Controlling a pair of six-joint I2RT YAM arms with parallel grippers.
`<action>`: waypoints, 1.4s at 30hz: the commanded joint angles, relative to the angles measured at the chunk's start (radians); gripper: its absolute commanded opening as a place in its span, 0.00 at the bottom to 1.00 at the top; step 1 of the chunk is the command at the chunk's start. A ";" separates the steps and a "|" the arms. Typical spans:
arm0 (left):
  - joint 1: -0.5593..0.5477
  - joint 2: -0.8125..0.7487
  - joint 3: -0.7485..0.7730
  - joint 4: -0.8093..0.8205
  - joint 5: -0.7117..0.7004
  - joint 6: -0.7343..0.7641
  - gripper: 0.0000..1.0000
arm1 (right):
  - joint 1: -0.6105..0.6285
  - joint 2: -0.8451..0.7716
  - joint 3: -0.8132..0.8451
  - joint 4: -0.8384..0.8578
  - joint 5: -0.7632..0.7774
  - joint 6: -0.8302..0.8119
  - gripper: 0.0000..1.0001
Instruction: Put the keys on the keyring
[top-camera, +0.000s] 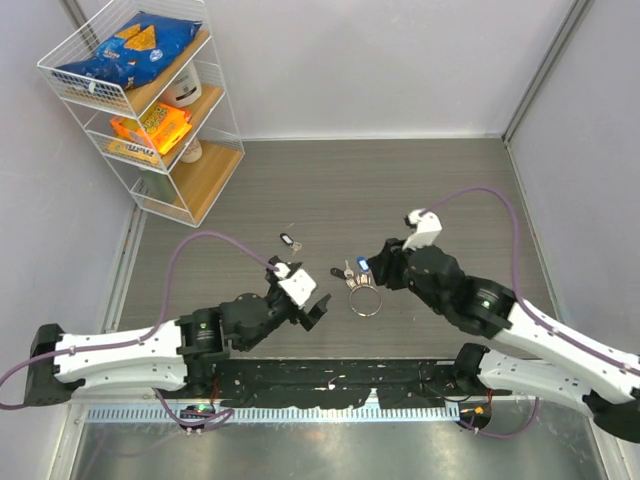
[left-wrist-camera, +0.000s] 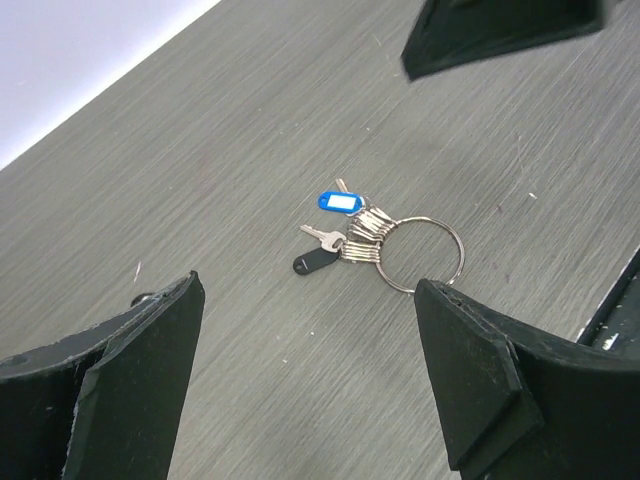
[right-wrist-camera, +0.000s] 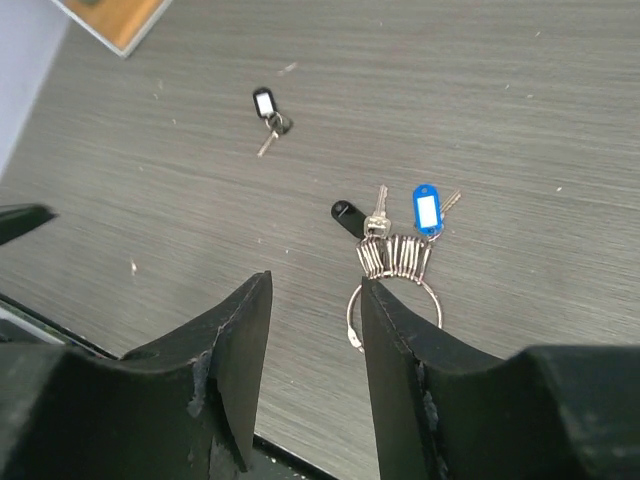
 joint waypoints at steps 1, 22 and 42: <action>0.018 -0.142 -0.067 -0.006 0.019 -0.075 0.92 | -0.081 0.157 0.053 0.099 -0.164 -0.080 0.46; 0.273 -0.438 -0.343 0.069 0.419 -0.184 0.93 | -0.310 0.811 0.248 0.168 -0.438 -0.178 0.31; 0.311 -0.398 -0.344 0.070 0.462 -0.206 0.93 | -0.337 0.867 0.192 0.181 -0.413 -0.185 0.28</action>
